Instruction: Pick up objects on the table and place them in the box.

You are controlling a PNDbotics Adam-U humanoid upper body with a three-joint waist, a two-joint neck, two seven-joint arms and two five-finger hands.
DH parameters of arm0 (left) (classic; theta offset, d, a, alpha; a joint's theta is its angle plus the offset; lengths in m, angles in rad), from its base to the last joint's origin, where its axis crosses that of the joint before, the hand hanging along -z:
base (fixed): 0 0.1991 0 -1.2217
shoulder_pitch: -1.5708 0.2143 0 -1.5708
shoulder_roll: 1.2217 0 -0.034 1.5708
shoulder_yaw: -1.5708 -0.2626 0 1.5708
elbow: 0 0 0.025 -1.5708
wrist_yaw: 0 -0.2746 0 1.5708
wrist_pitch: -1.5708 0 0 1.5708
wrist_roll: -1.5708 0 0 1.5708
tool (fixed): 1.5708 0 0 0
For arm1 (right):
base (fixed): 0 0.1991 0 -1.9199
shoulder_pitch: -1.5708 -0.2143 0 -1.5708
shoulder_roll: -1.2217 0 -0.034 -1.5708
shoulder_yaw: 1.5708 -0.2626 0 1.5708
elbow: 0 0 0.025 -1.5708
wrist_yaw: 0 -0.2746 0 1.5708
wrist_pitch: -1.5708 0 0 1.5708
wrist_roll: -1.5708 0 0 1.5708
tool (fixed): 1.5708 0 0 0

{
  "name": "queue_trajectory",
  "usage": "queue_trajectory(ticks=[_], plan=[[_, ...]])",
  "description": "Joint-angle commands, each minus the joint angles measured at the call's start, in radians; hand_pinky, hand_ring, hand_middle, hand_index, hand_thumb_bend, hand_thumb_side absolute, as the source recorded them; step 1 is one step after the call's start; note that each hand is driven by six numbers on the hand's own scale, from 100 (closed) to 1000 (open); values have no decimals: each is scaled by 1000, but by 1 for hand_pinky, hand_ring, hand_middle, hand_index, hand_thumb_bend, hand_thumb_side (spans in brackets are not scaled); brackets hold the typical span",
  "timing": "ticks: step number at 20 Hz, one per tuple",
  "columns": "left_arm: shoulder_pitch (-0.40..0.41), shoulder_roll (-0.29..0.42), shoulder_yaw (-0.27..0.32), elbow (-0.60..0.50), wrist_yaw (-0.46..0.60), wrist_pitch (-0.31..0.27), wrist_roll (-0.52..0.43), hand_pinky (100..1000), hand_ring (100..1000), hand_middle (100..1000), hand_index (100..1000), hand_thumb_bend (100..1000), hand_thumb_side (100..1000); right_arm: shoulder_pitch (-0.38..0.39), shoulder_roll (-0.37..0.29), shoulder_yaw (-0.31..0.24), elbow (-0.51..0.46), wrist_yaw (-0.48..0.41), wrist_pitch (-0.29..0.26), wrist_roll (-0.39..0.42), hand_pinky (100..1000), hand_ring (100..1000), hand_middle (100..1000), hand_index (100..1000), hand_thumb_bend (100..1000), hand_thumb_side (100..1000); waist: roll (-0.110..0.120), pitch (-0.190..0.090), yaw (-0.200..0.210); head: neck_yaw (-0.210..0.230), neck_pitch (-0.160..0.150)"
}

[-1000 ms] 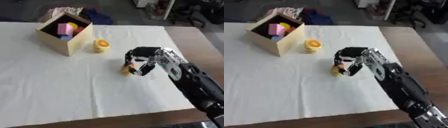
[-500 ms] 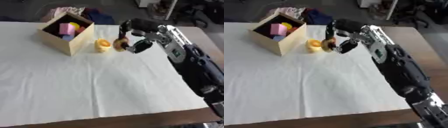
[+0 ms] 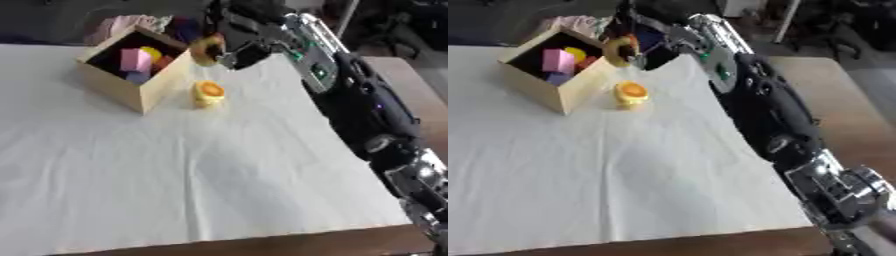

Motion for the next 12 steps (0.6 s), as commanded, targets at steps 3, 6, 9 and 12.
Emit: queue_trajectory(ticks=[3,6,9,12], plan=[[-32,1,-9,-29,9,-1,-20,745,609,673,852,100,709,-85,70,-60,99,68,37,-87,715,595,539,386,100,100,12,11,26,-51,-35],[-46,-7,-17,-33,12,-2,-30,746,610,674,853,100,708,-110,118,-84,167,112,67,-139,712,591,538,394,100,100,13,21,50,-84,-46],[-58,-18,-24,-37,15,-1,-40,746,610,674,854,100,709,-121,164,-101,221,161,103,-191,711,592,543,423,100,100,15,30,75,-119,-58],[-70,-26,-34,-40,19,2,-50,752,610,674,854,100,708,-123,201,-111,265,215,140,-245,712,599,561,521,100,100,15,36,96,-145,-64]])
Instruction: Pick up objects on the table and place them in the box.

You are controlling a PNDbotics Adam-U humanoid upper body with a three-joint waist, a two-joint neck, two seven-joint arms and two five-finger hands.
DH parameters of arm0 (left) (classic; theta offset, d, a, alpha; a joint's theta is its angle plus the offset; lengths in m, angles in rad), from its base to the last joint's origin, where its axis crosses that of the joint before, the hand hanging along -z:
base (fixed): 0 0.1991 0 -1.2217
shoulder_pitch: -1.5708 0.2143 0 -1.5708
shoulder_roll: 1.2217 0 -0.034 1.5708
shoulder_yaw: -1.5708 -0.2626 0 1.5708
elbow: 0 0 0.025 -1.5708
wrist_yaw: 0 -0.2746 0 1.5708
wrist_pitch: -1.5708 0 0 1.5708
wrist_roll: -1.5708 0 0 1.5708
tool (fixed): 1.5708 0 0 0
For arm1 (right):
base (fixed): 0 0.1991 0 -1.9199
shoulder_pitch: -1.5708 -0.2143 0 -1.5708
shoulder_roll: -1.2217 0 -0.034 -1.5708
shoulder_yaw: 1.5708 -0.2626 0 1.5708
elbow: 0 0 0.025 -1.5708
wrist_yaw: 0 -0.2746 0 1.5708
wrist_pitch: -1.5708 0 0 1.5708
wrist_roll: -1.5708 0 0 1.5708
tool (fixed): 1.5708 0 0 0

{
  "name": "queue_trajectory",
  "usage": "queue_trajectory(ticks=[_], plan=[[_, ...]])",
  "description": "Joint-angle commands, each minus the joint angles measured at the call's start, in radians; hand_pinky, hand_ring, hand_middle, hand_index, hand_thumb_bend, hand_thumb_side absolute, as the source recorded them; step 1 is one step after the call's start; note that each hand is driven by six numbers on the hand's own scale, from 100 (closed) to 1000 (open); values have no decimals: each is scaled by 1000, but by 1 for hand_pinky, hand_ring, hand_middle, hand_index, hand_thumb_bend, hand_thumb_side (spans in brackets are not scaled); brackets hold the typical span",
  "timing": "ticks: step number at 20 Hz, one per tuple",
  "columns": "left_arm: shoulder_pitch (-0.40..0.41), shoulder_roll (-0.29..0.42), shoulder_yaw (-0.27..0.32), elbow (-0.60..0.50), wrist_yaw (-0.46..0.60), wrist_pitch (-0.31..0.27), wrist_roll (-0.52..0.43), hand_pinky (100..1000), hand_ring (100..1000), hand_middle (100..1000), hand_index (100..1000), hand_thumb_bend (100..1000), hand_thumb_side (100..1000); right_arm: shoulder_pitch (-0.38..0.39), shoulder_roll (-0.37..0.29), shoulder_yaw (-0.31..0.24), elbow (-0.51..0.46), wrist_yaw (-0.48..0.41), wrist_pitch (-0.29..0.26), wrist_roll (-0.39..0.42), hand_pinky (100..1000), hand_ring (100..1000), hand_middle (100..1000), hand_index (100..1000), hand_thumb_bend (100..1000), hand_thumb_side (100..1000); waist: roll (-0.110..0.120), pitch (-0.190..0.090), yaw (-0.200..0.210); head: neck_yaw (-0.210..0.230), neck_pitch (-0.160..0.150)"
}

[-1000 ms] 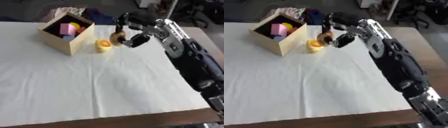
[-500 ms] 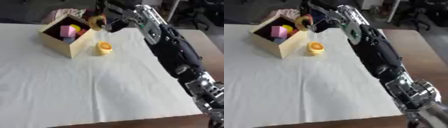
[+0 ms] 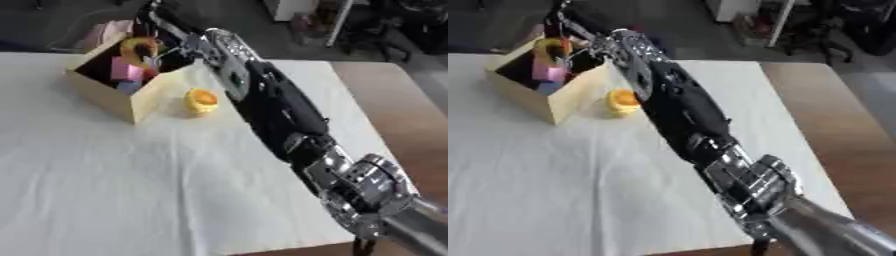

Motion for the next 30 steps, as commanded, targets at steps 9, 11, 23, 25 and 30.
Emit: queue_trajectory(ticks=[9,11,23,25,30], plan=[[-17,-4,-2,-32,9,5,-12,754,610,674,854,100,713,-23,45,-35,110,198,135,-184,734,659,661,869,269,442,11,4,20,-33,-18],[-16,-6,-1,-30,10,7,-11,755,610,674,854,100,712,-21,40,-43,109,211,133,-178,739,673,680,892,207,471,12,3,16,-29,-19],[6,-3,16,-24,2,10,-7,758,611,676,855,100,723,14,-98,-48,55,16,141,29,779,758,804,952,100,462,11,-6,-16,10,-13],[8,-2,19,-24,0,10,-6,757,611,677,856,100,724,25,-115,-41,53,4,154,68,785,767,823,958,100,481,10,-6,-18,15,-13],[11,0,23,-24,-3,8,-3,759,611,677,856,100,725,51,-141,-23,55,26,132,162,802,797,855,970,150,558,8,-4,-22,24,-13]])
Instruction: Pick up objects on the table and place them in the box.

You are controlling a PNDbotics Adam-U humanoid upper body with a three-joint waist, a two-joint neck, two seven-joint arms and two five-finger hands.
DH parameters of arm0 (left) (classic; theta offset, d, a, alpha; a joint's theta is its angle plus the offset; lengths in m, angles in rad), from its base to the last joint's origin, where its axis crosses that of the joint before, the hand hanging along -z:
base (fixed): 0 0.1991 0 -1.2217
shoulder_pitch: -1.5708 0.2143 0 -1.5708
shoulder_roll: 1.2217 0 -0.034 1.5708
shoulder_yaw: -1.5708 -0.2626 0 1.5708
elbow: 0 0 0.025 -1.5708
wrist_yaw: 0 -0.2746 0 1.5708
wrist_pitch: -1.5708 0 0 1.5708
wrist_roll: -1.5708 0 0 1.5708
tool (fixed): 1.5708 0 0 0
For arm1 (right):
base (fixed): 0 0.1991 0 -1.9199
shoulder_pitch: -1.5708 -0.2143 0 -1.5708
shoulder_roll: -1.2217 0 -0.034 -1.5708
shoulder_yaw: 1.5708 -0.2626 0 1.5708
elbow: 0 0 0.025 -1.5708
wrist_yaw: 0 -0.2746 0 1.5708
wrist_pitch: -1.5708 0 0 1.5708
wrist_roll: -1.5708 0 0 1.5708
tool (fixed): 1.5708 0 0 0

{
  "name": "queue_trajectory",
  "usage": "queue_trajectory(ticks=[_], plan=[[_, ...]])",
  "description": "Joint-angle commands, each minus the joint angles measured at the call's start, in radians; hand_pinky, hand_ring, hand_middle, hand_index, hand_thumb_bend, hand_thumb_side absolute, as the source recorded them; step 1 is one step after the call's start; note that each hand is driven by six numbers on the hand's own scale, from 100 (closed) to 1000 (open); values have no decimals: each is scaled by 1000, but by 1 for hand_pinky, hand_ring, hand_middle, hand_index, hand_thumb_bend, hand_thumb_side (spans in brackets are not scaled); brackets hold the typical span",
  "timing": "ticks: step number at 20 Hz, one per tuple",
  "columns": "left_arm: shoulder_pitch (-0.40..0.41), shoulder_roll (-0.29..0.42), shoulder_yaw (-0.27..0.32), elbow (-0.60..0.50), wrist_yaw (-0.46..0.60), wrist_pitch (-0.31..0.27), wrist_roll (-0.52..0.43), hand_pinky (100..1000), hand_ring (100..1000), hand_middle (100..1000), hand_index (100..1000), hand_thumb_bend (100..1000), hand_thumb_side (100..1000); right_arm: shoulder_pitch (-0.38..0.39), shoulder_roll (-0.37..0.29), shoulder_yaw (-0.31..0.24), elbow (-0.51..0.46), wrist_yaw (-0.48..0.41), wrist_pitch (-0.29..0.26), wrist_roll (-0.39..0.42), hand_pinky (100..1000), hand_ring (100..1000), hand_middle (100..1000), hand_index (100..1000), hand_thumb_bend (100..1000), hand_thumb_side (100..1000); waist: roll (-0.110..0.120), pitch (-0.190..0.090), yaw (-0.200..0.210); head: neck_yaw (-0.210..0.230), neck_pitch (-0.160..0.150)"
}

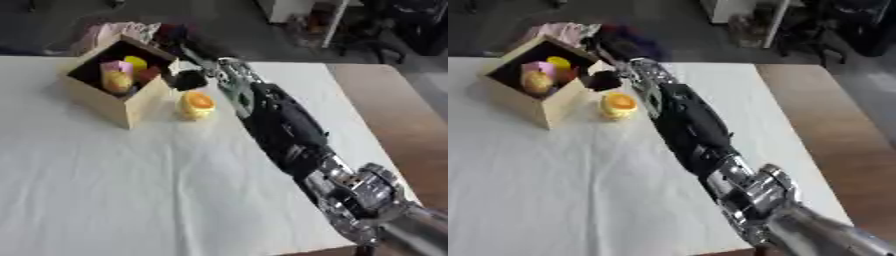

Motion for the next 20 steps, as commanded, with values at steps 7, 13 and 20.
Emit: queue_trajectory(ticks=[7,13,20], plan=[[-1,14,14,-13,-3,0,5,761,612,679,858,100,725,13,-67,49,-48,70,-113,160,829,846,902,988,246,637,7,-13,-7,15,-5],[6,12,17,-13,-3,0,5,761,613,680,858,100,726,47,-96,68,-71,126,-175,263,840,864,916,994,317,669,6,-18,-11,23,-6],[8,10,20,-13,-4,0,6,762,613,680,858,100,728,71,-87,37,-85,152,-141,360,749,770,810,905,250,461,7,-16,-11,26,-13]])
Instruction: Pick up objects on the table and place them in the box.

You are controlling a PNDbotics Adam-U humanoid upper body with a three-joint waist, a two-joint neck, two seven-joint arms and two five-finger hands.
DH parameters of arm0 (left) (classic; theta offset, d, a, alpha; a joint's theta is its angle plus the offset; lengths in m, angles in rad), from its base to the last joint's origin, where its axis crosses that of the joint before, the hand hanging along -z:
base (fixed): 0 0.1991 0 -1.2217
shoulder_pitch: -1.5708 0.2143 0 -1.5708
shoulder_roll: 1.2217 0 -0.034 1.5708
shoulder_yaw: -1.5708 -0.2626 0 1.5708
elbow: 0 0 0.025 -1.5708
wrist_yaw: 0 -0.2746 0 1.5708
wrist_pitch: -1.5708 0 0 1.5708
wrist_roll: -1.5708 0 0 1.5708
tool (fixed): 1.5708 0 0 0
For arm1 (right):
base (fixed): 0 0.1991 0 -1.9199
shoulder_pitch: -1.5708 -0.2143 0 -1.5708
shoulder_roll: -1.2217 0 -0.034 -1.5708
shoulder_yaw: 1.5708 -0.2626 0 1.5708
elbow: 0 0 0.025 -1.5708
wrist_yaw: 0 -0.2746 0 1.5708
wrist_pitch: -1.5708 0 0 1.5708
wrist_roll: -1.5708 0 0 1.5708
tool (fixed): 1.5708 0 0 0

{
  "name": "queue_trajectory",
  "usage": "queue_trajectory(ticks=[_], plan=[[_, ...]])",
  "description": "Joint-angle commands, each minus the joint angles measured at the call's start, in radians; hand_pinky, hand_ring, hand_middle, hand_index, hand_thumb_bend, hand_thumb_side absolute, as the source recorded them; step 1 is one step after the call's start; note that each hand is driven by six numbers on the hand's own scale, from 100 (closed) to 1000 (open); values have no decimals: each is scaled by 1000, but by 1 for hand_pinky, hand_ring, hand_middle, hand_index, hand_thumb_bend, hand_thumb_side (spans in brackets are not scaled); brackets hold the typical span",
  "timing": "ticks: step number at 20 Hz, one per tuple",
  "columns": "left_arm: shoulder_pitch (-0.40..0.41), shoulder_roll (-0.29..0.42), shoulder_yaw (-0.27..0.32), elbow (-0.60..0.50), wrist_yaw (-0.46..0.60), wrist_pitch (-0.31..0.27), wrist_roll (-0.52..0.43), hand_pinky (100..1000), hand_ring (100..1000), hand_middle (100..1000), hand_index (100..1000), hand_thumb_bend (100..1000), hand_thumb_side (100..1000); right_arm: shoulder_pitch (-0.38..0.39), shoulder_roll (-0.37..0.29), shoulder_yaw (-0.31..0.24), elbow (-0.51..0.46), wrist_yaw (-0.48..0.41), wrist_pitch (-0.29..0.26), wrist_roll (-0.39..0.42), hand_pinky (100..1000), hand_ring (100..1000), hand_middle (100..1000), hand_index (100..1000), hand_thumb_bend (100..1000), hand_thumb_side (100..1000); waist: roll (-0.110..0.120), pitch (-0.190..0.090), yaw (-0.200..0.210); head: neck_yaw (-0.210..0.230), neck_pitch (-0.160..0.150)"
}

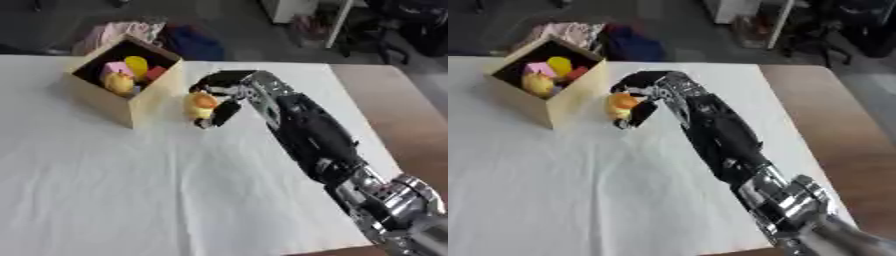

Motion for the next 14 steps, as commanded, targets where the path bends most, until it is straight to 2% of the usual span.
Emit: queue_trajectory(ticks=[1,4,7,11,12,13,14], plan=[[-7,10,11,-14,-1,-2,4,762,613,680,858,100,728,-9,-16,-26,-26,7,30,8,726,749,793,887,236,417,8,-16,0,3,-13],[-7,9,11,-14,-1,-2,4,762,612,680,857,100,730,-7,-4,-37,-36,8,54,-43,648,670,734,817,200,208,8,-13,1,2,-15],[-7,8,11,-14,-1,-1,4,762,612,677,858,100,730,-6,3,-36,-28,22,58,-102,595,620,686,776,185,108,8,-12,3,1,-15],[-6,7,12,-14,0,-1,5,762,603,672,858,100,730,-5,12,-36,-7,38,52,-181,519,554,575,666,158,100,8,-12,5,0,-17],[-5,7,12,-14,0,-1,5,762,601,671,858,100,731,-6,12,-35,-4,37,47,-201,491,528,539,626,102,100,8,-12,6,1,-17],[-5,7,13,-14,0,-1,5,762,601,671,858,100,730,-8,12,-35,-3,33,42,-219,485,523,531,619,132,100,8,-12,6,1,-17],[-5,7,13,-14,0,-1,5,762,600,671,858,100,730,-11,11,-34,-4,25,35,-236,475,510,509,593,116,100,8,-13,6,1,-17]])
